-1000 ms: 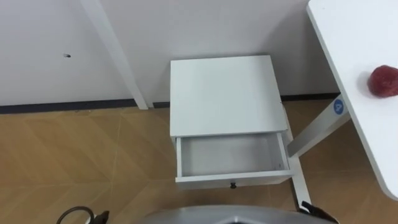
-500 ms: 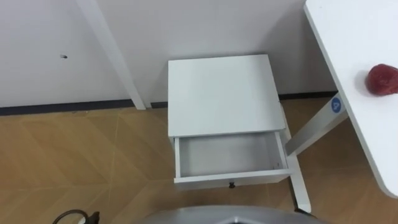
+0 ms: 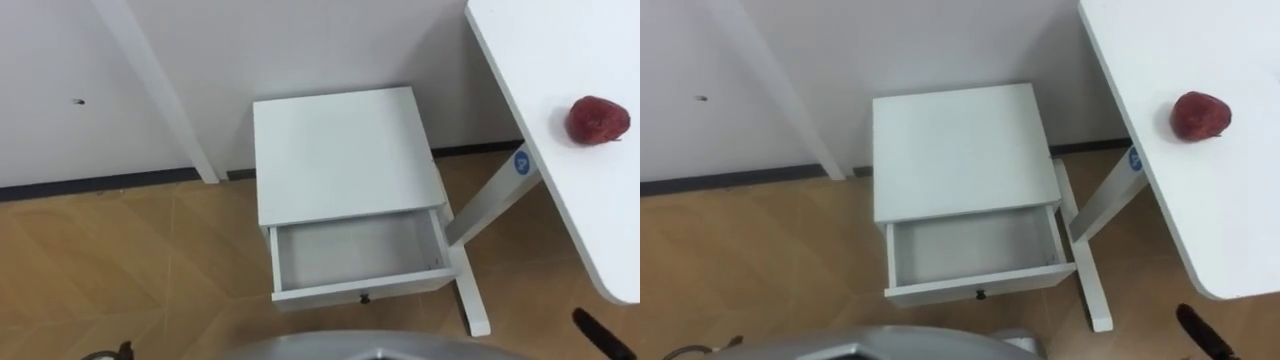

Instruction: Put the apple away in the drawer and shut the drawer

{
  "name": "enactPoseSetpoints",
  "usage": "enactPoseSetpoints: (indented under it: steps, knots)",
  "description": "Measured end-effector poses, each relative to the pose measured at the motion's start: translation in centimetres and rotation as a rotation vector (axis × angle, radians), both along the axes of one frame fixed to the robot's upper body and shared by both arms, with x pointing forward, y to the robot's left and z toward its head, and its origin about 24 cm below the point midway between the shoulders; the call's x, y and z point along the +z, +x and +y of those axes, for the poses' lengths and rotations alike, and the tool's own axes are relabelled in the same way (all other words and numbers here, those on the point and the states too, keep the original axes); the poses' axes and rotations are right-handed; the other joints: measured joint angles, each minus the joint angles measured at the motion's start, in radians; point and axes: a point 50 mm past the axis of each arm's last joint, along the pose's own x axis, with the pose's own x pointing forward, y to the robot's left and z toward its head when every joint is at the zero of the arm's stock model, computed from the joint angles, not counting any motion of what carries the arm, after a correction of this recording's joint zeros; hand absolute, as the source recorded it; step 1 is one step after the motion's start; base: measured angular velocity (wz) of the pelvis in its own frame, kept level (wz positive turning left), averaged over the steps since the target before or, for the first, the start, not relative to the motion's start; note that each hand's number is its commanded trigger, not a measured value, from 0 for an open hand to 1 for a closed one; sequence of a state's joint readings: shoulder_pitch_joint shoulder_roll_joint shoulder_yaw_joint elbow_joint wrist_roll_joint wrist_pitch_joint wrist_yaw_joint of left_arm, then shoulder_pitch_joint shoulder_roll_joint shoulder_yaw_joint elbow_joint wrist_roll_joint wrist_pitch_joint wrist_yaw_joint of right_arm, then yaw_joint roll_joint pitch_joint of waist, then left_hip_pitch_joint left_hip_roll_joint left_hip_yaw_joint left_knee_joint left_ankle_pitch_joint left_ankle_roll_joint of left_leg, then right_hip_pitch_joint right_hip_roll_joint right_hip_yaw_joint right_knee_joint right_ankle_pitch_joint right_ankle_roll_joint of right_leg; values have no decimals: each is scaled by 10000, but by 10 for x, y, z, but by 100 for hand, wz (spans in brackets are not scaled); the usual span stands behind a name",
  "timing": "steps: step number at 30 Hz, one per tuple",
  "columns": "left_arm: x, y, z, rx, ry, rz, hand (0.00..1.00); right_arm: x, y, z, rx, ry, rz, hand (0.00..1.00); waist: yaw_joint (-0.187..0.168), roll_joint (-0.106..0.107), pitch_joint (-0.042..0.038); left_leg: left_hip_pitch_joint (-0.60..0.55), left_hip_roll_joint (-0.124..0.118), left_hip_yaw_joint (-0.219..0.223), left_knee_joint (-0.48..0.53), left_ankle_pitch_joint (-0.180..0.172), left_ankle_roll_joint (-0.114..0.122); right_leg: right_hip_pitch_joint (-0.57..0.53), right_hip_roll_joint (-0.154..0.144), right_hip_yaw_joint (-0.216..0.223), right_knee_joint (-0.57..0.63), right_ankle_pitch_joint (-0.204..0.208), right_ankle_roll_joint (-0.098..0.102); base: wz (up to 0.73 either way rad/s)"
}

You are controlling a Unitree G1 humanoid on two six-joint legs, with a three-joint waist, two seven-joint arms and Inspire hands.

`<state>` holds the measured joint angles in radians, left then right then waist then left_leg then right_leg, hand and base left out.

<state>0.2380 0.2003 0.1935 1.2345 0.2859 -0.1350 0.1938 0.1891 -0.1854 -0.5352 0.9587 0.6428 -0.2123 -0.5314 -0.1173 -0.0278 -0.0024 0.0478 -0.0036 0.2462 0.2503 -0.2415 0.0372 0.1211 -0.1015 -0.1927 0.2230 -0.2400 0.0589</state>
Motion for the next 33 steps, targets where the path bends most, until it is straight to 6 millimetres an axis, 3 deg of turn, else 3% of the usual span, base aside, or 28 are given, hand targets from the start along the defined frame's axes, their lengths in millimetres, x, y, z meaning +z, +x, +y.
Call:
enactPoseSetpoints:
  steps: [9, 16, 23, 30, 33]
  knots:
    - [4, -5, 3, -11, 128, -353, 0, 19, 8, -12, -1762, -1542, 20, 0, 45, -35, -34, -42, -21, 32, -118, 18, -15, -120, -4, 41, -19, 1, 1, -2]
    - [5, -3, 5, -125, 372, -470, 0, 53, 24, -30, -3115, -3450, -648, 0, 54, -24, -28, -41, -28, 129, -151, 30, -20, -201, 2, 184, -16, 2, 3, -4]
    - [5, -2, 4, -407, 470, -405, 0, 73, 27, -36, -5021, -4513, -472, 0, 53, -83, -36, -245, -37, 29, -156, 38, -15, -350, 2, 117, 8, 1, 3, 2]
    - [5, 4, 4, -431, 481, -568, 0, 109, 46, -44, -4022, -7191, -880, 0, 58, -310, -8, -366, -37, -72, -121, 40, -20, -386, 1, -15, -43, 2, 3, 5]
    - [5, 8, 4, -489, 451, -641, 0, 134, 63, -42, -2889, -8829, -1492, 0, 125, -339, -1, -371, -41, -60, -122, 41, -21, -411, 0, -14, -44, 2, 3, 0]
